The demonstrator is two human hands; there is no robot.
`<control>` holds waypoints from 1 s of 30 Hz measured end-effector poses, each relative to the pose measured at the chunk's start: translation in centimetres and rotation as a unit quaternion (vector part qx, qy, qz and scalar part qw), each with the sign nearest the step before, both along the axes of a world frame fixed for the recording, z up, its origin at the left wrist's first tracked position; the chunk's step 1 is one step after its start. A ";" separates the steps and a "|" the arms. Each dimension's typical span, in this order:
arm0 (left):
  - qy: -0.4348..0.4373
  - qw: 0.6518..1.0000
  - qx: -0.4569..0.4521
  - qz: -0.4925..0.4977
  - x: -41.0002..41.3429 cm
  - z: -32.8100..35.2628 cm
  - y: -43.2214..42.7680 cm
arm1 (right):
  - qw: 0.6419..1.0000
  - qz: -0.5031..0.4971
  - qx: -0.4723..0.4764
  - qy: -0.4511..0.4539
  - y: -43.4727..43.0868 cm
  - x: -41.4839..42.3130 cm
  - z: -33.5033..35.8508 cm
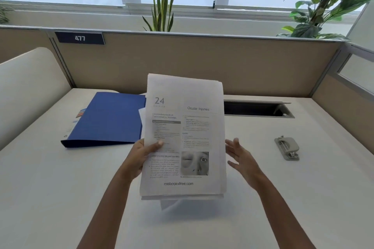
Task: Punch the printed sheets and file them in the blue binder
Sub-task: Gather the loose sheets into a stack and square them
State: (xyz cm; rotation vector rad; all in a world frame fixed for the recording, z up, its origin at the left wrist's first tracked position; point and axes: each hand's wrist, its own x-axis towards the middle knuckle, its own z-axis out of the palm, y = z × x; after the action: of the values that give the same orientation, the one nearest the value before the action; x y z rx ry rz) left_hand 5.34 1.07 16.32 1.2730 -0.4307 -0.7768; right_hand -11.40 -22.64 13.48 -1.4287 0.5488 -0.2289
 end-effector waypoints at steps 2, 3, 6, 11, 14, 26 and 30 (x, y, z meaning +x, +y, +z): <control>-0.016 0.999 0.012 -0.034 -0.1 0.2 -0.3 | 0.998 0.058 -0.026 -0.005 0.2 0.3 0.2; -0.020 0.998 0.013 -0.050 -0.1 0.3 -0.4 | 0.997 0.068 -0.021 -0.020 0.3 0.5 0.2; -0.042 0.995 0.022 -0.082 -0.5 0.4 -0.7 | 0.995 0.059 0.018 -0.075 0.0 0.7 0.1; -0.056 0.993 0.027 -0.098 -0.9 0.3 -0.4 | 0.995 0.003 -0.013 -0.097 -0.4 0.5 -0.3; -0.080 0.995 0.029 -0.050 -1.0 -0.2 -0.6 | 0.989 -0.061 -0.057 -0.125 -0.4 0.4 -0.2; -0.219 0.963 -0.055 0.148 -2.4 -0.1 -3.4 | 0.958 -0.144 -0.159 -0.190 1.7 1.2 2.3; -0.186 0.972 -0.020 0.145 -2.9 -0.7 -3.7 | 0.971 -0.127 -0.119 -0.166 2.0 0.6 0.8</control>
State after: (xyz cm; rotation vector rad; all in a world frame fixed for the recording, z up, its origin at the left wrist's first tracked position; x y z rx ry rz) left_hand 2.48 -2.65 15.62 1.4095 -0.5418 -0.2810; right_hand -10.85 -20.68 14.29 -1.5086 0.4361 -0.7460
